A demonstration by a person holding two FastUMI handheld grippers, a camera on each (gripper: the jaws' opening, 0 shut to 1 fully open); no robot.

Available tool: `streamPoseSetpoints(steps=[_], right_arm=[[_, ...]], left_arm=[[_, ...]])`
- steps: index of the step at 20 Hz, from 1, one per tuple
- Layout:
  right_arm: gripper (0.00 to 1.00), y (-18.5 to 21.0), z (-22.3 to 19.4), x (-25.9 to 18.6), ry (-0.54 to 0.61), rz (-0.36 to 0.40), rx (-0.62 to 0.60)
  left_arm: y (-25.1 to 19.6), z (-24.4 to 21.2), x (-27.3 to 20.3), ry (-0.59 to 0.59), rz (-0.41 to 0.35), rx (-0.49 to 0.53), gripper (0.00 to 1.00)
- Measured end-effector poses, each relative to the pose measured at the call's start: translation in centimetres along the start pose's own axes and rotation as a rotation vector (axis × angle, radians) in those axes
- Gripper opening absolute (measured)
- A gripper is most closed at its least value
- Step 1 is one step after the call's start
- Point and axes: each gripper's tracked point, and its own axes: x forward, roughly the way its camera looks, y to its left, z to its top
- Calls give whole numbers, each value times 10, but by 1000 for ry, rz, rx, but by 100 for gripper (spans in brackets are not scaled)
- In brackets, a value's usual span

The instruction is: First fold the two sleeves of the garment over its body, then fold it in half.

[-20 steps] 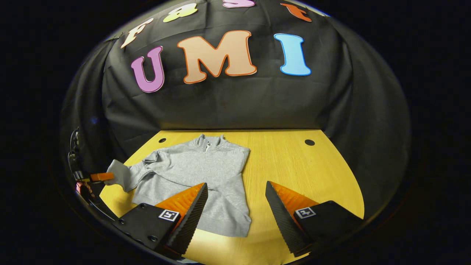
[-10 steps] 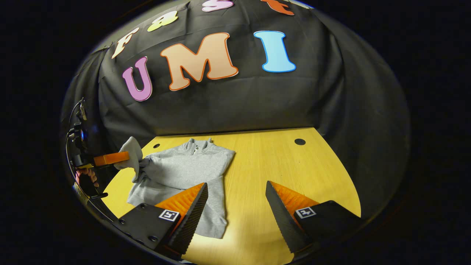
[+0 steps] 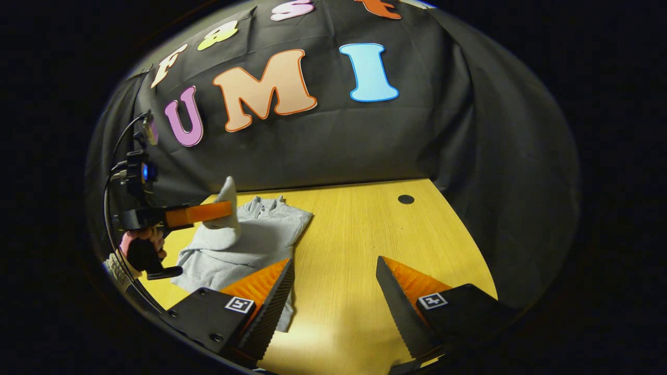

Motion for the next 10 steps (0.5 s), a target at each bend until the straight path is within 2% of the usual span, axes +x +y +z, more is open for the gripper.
streamPoseSetpoints(steps=[3,4,6,7,8,10], right_arm=[[94,-4,-5,1,12,14,6],[98,-5,-6,2,13,16,-3],[94,-6,-11,2,19,19,-21],[98,-7,-14,2,23,22,-23],[95,-6,-15,1,25,27,-23],[95,-2,-18,0,27,39,-29]], left_arm=[[-5,-17,41,43,6,21,2],[-5,-23,52,57,15,25,0],[0,-35,64,84,43,29,0],[3,-41,71,103,51,24,0],[5,-48,78,122,54,28,0],[14,-58,87,152,69,47,5]])
